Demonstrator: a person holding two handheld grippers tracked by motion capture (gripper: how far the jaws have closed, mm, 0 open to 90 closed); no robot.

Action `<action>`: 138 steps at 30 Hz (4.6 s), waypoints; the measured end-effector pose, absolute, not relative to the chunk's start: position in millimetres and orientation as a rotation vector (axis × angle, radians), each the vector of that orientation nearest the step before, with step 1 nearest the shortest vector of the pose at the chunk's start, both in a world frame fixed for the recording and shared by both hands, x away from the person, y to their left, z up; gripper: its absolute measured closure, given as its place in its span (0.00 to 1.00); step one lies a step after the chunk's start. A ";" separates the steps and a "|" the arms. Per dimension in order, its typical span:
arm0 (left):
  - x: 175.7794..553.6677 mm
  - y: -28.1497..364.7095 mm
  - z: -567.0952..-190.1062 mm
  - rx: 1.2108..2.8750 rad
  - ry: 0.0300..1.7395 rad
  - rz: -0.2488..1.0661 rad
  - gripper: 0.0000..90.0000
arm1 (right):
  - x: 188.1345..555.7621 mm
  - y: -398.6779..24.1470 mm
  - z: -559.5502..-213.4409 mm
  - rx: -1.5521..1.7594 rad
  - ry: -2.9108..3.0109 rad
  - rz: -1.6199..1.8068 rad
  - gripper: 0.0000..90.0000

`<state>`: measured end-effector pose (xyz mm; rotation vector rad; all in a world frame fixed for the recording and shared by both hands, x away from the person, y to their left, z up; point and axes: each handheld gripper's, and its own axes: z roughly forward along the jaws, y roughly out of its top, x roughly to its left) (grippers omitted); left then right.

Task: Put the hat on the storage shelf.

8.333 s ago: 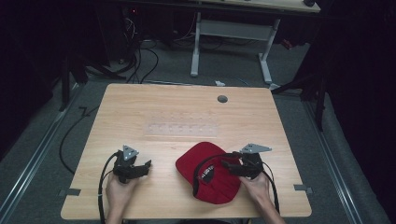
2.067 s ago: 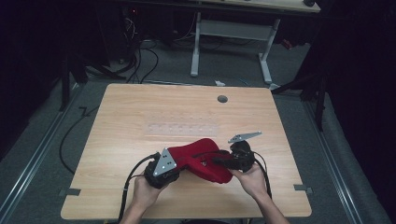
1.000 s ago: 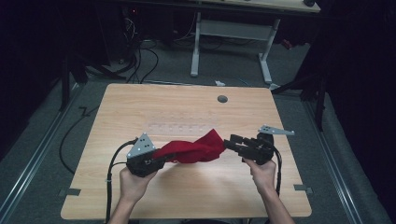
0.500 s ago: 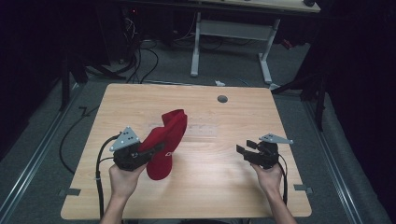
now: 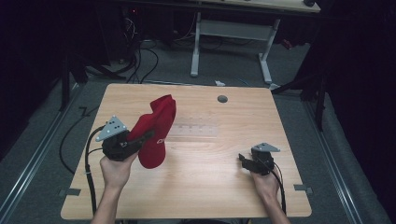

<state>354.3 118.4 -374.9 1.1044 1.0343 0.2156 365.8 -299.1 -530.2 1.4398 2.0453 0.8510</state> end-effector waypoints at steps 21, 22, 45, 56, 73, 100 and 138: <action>403.2 138.5 -340.5 1.182 1.009 0.328 0.89 | 364.8 -301.2 -530.7 1.473 2.044 0.860 0.37; 409.5 137.5 -340.3 1.203 1.004 0.333 0.89 | 364.7 -301.2 -530.7 1.473 2.044 0.860 0.37; 467.5 119.6 -347.0 1.292 0.954 0.449 0.89 | 364.9 -301.9 -530.8 1.472 2.044 0.863 0.37; 487.9 115.0 -351.5 1.272 0.952 0.466 0.89 | 364.8 -301.7 -530.8 1.472 2.044 0.862 0.37; 500.1 117.5 -363.3 1.281 0.961 0.497 0.89 | 364.8 -301.6 -530.7 1.474 2.043 0.862 0.37; 484.9 127.0 -396.4 1.195 1.051 0.465 0.88 | 364.7 -301.3 -530.7 1.474 2.043 0.861 0.37; 435.1 151.9 -419.5 1.183 1.201 0.525 0.45 | 364.7 -301.1 -530.8 1.475 2.042 0.860 0.37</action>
